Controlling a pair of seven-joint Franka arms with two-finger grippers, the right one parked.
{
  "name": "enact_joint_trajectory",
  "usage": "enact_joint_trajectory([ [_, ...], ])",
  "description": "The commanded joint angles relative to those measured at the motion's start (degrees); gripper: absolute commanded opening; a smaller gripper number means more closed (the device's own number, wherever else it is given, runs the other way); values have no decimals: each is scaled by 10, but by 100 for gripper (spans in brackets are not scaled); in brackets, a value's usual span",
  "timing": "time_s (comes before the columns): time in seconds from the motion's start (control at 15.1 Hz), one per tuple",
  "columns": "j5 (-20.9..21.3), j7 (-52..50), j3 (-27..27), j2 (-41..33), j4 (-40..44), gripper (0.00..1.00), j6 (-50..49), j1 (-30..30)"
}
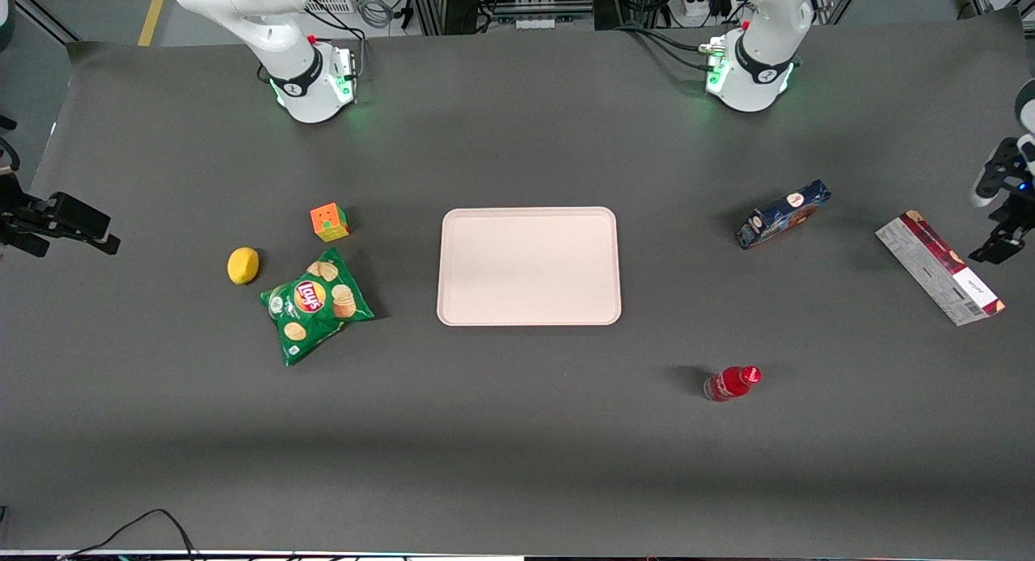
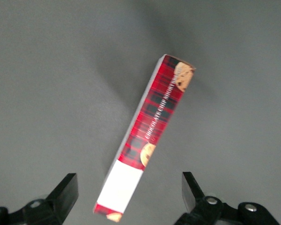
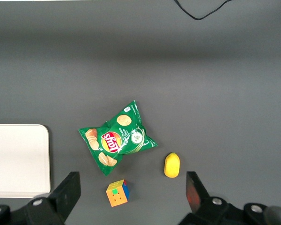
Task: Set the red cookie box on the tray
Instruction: 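Align the open left gripper over the box's end and lower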
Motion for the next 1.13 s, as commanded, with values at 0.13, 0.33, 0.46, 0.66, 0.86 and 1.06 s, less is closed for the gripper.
enact_joint_trajectory([
  [0.13,-92,92,-1,77,6,99,61,5],
  [0.33,-91,94,-1,88,6,98,73,16],
  [0.46,-91,94,-1,100,6,98,88,17],
  [0.66,-92,94,-1,110,6,99,90,21],
  [0.86,-101,94,-1,127,7,99,103,21],
  [1.06,-108,93,-1,137,7,98,109,21],
])
